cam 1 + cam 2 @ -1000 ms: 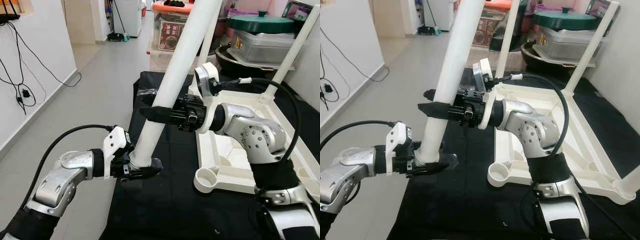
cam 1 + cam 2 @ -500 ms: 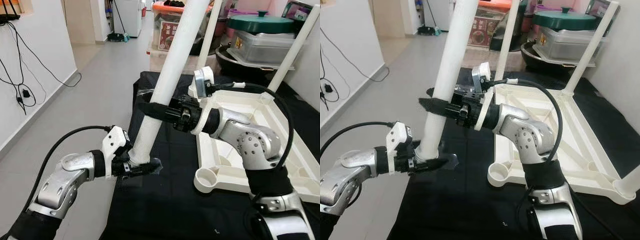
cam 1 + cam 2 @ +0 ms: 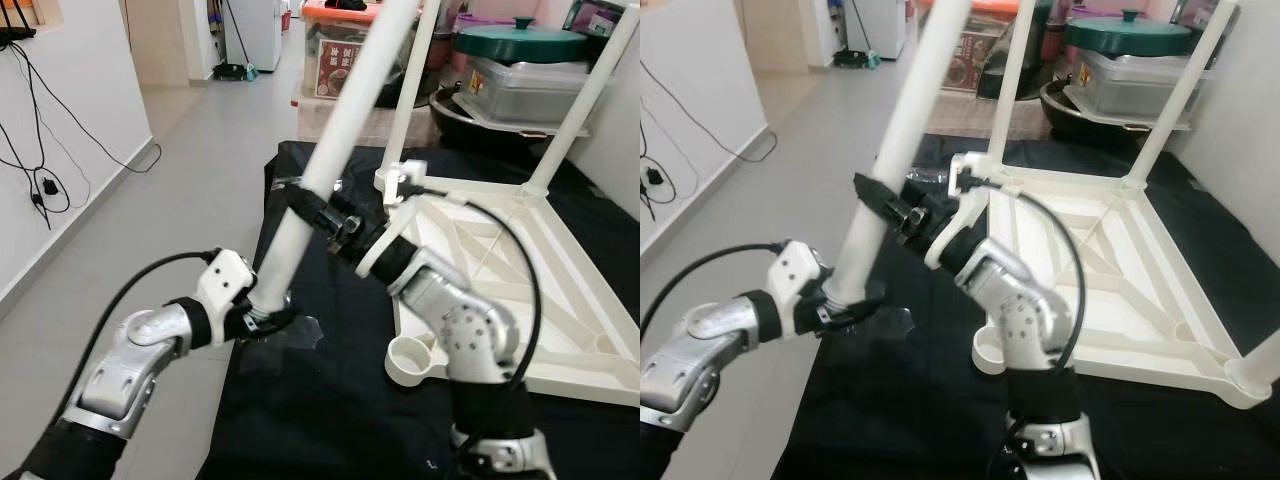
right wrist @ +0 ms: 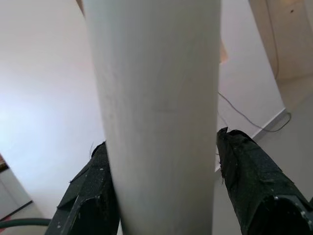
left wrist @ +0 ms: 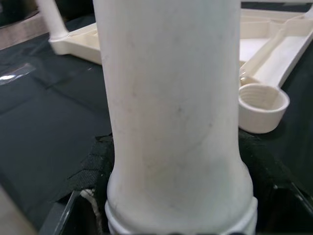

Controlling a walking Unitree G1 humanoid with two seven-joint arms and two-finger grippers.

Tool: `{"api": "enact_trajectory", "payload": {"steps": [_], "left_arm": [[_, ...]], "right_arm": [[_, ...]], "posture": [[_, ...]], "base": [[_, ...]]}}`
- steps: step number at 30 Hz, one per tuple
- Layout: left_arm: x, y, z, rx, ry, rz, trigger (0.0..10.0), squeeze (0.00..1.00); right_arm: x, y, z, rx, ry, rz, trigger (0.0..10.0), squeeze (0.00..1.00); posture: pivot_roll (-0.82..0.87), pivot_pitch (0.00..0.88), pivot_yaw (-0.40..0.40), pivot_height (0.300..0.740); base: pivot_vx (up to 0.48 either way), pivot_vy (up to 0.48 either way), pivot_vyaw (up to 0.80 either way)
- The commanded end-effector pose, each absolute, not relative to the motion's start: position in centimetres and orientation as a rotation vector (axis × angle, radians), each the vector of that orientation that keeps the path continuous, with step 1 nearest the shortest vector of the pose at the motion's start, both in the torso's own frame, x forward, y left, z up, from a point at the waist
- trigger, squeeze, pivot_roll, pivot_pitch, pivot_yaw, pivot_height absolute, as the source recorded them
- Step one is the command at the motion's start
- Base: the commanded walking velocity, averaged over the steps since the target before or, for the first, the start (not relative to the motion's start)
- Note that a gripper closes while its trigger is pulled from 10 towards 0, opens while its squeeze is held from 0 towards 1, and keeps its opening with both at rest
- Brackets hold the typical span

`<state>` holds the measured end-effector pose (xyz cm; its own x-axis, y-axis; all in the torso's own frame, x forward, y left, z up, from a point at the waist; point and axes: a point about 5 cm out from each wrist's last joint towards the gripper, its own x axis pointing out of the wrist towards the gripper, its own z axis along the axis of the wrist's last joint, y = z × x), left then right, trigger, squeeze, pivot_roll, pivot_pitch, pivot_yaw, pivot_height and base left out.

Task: Building children table

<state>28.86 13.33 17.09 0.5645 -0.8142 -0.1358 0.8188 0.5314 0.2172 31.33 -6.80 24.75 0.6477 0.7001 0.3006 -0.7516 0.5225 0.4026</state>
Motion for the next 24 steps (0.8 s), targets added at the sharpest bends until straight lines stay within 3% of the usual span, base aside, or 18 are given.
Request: {"api": "enact_trajectory", "payload": {"steps": [1,10,11,12,24], "left_arm": [[28.3,12.4,17.9,0.298,-0.046,-1.033,10.0,0.00],[27.9,12.0,17.2,0.303,-0.026,-1.065,10.0,0.00],[27.8,12.0,17.2,0.303,-0.023,-1.067,10.0,0.00],[27.8,12.0,17.1,0.304,-0.020,-1.069,10.0,0.00],[27.7,12.4,16.8,0.319,-0.008,-1.079,10.0,0.00]], "right_arm": [[31.3,-6.5,23.9,0.510,-0.088,0.831,10.0,0.00],[30.8,-5.3,23.8,0.484,-0.092,0.866,10.0,0.00],[30.8,-5.2,23.8,0.485,-0.097,0.870,4.6,0.00],[30.7,-5.2,23.8,0.490,-0.101,0.875,0.2,0.00],[30.0,-5.0,23.4,0.500,-0.120,0.906,0.0,0.00]], "posture": [[-0.05,0.000,-0.059,0.740],[-0.05,0.000,-0.069,0.740],[-0.05,0.000,-0.070,0.740],[-0.05,0.000,-0.070,0.740],[-0.05,0.000,-0.065,0.740]], "base": [[0.000,0.000,0.00],[0.000,0.000,0.00],[0.000,0.000,0.00],[0.000,0.000,0.00],[0.000,0.000,0.00]]}}
